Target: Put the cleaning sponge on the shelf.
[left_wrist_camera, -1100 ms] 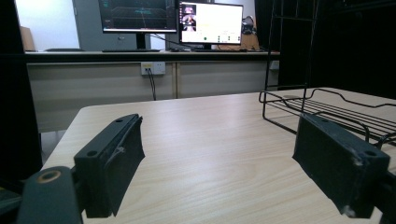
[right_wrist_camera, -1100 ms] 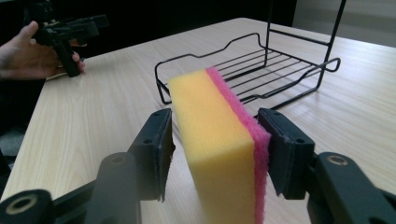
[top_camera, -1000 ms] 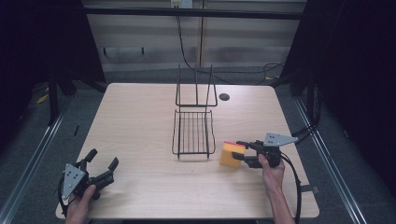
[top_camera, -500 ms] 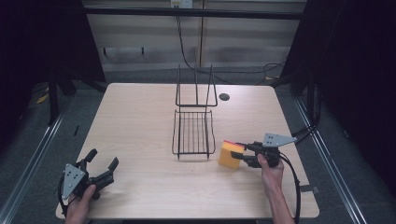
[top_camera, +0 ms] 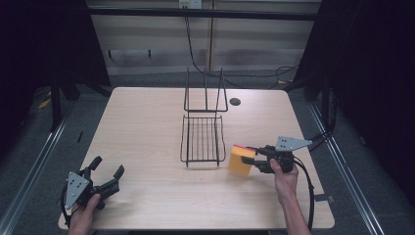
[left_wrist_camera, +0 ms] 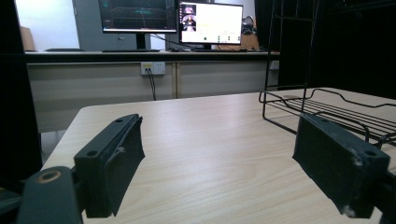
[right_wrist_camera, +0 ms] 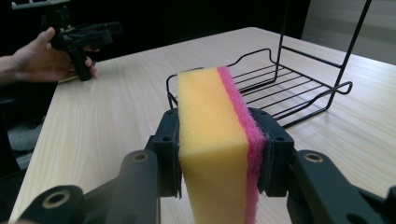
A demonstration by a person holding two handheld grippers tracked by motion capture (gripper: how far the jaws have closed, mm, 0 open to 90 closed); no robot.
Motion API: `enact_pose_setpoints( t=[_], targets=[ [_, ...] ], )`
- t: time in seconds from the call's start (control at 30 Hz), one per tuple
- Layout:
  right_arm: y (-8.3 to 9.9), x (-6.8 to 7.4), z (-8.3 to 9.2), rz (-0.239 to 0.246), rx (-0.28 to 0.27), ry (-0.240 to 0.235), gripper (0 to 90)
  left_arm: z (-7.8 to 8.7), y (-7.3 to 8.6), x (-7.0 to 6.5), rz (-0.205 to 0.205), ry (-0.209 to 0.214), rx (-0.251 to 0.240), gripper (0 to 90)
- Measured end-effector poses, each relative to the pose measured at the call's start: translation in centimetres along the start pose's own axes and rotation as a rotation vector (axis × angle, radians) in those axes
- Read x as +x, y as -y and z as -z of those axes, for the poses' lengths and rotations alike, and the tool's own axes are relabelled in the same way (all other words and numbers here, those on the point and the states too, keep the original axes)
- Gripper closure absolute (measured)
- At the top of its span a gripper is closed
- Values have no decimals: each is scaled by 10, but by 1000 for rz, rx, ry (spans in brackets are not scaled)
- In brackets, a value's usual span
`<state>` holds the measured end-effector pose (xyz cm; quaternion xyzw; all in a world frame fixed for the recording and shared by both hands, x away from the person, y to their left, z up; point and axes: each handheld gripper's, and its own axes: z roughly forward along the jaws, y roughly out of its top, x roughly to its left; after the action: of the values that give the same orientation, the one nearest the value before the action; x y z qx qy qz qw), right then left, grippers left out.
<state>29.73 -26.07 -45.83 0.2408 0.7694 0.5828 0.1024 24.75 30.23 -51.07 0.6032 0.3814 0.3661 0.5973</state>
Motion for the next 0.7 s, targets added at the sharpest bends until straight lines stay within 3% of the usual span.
enact_pose_setpoints(
  t=[0.3, 0.37, 0.7],
  targets=[
    [-14, 1, 1, 11, -26, -25, 590, 0, 0, 0, 2, 0, -1, 156],
    [-17, 1, 0, 21, -7, -27, 591, 0, 0, 0, 3, 0, -2, 156],
    [-32, 2, -5, 42, -13, -53, 592, 0, 0, 0, 2, -1, -2, 156]
  ],
)
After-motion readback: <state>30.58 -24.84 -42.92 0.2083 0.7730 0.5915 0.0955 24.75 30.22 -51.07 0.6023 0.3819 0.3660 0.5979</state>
